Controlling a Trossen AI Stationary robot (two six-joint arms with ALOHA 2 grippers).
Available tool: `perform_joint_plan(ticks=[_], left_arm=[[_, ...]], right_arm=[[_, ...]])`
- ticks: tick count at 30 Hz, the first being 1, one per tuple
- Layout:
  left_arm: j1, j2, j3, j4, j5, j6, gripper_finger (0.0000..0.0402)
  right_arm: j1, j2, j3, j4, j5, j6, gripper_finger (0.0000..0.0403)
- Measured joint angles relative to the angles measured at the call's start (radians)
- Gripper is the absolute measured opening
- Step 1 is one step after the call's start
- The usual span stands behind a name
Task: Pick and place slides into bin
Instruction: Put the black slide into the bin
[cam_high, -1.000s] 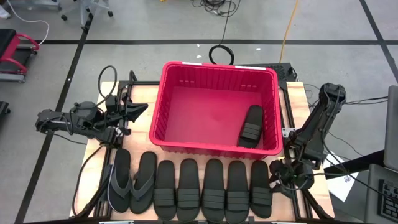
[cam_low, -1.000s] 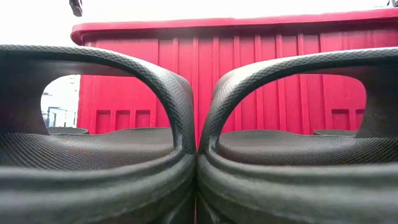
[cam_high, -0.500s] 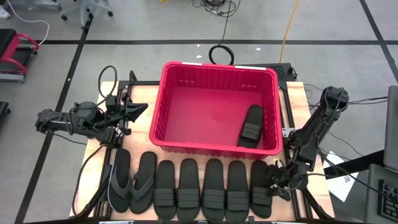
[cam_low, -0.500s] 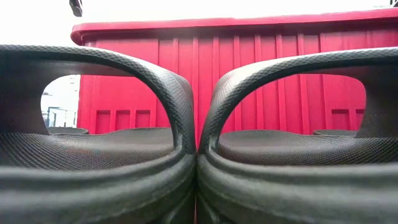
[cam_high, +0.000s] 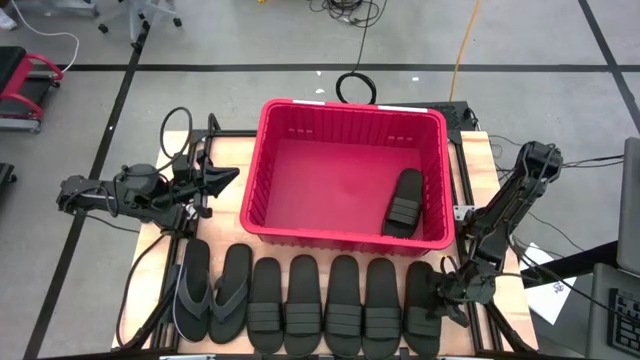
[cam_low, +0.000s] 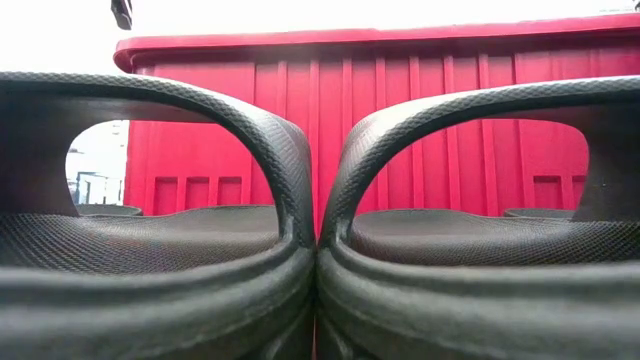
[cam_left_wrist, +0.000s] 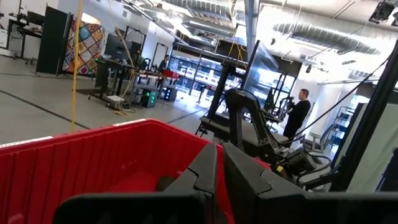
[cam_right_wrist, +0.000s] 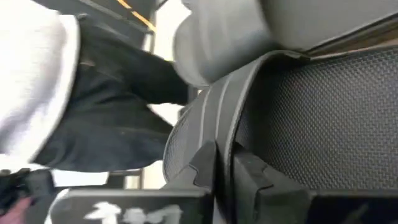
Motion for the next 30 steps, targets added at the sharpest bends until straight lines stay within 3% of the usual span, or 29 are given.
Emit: perform_joint_plan(ticks=[7,14,18,30], left_arm=[[0.0,0.0,0.0,0.044,0.001,-0.07,0.0026],[0.0,0.0,0.0,0.086,0.001,-0.07,0.0026],[0.0,0.0,0.0,0.116,0.024,-0.068,0.0026],[0.0,0.0,0.0,0.128,0.018,-0.011,0.0026]], right_arm=[[0.0,-0.058,0.021,0.077,-0.022,-0.058,0.0006],[0.0,-0.059,0.15,0.021,-0.024,-0.162,0.0003],[-0.012,-0.059,0.294,-0.154,-0.029,-0.293,0.0003],[-0.194,-0.082,0.761,-0.666,-0.046,-0.617,0.0001]])
